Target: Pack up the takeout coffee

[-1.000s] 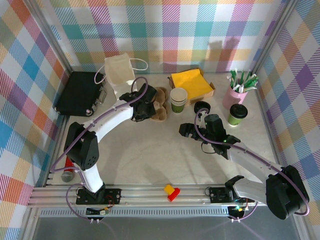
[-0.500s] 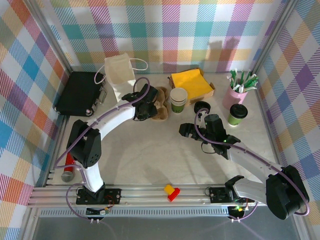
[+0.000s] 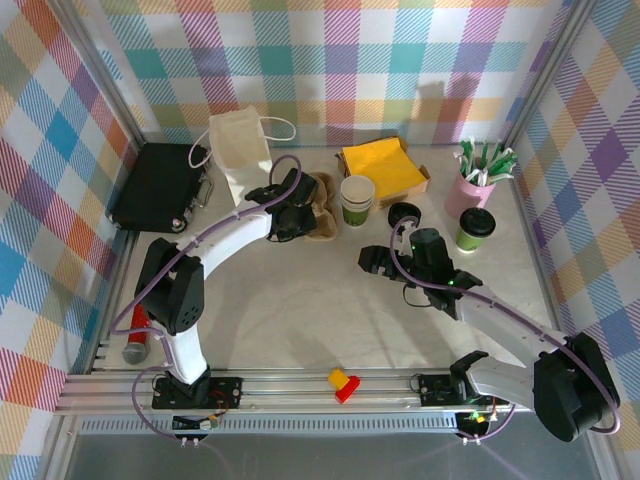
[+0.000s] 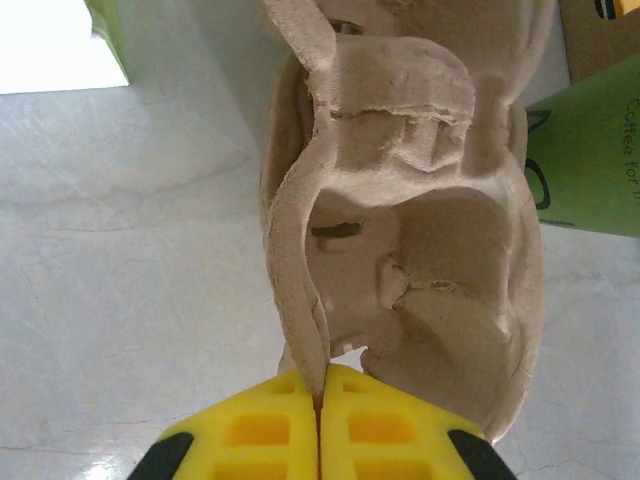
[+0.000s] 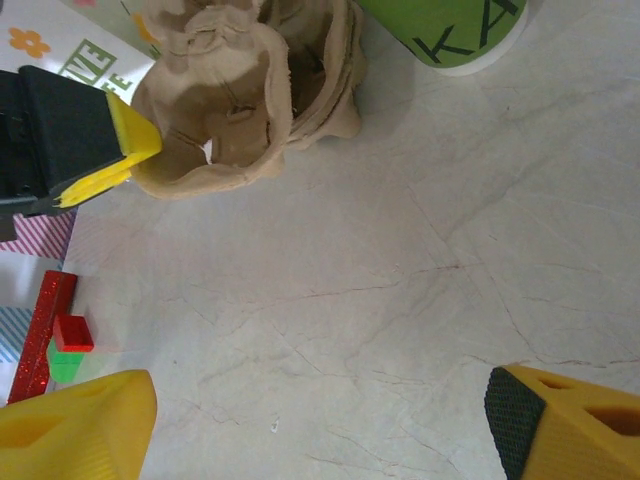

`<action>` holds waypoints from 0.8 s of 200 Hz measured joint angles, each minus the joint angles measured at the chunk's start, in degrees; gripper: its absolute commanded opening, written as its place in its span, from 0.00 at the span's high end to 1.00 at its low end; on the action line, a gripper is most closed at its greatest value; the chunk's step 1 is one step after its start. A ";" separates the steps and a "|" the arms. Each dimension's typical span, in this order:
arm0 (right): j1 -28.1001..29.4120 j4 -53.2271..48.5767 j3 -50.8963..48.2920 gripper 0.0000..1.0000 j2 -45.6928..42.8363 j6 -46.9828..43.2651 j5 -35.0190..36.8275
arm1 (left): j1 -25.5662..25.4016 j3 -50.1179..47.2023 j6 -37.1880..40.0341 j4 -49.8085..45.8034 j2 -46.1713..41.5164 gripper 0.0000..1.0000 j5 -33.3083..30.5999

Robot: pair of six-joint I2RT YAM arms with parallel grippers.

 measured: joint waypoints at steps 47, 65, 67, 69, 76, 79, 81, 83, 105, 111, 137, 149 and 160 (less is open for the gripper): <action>0.00 -4.66 2.91 0.14 -3.13 -2.10 -0.26 | -0.02 -0.52 3.08 -3.19 -5.07 0.98 0.17; 0.00 -8.41 7.41 0.14 -3.19 -3.89 -1.27 | -0.02 -2.40 5.11 -4.85 -10.16 0.98 0.46; 0.00 -8.90 8.02 0.14 -3.19 -4.15 -1.49 | -0.02 -2.73 5.53 -4.94 -10.86 0.98 0.63; 0.00 -9.33 8.63 0.14 -3.19 -4.33 -1.68 | -0.02 -3.08 5.68 -5.03 -11.54 0.98 0.76; 0.00 -10.80 10.75 0.15 -3.17 -5.09 -2.51 | -0.02 -4.24 6.71 -5.55 -13.92 0.98 1.49; 0.00 -11.34 11.65 0.15 -3.17 -5.44 -2.84 | -0.02 -4.66 7.23 -5.92 -14.95 0.98 1.73; 0.00 -11.78 12.31 0.15 -3.13 -5.64 -3.06 | -0.02 -4.94 7.43 -6.19 -15.54 0.98 1.97; 0.00 -12.20 12.96 0.15 -3.08 -5.79 -3.30 | -0.02 -5.20 7.63 -6.43 -16.22 0.98 2.19; 0.72 -17.05 21.05 0.16 -1.38 -8.35 -5.60 | -0.02 -7.45 11.21 -8.90 -22.29 0.97 5.73; 1.09 -18.27 23.19 0.17 -0.68 -9.07 -5.97 | -0.02 -7.96 12.22 -9.77 -23.76 0.97 7.10; 4.59 -25.14 33.31 0.17 3.39 -13.79 -6.73 | -0.02 -10.05 16.33 -12.50 -28.83 0.96 13.07; 7.13 -29.00 38.21 0.18 5.84 -16.96 -6.27 | -0.02 -11.39 18.10 -12.98 -30.99 0.95 15.72; 9.62 -32.13 42.21 0.18 8.24 -19.85 -5.42 | -0.02 -12.48 19.80 -13.92 -32.89 0.95 17.90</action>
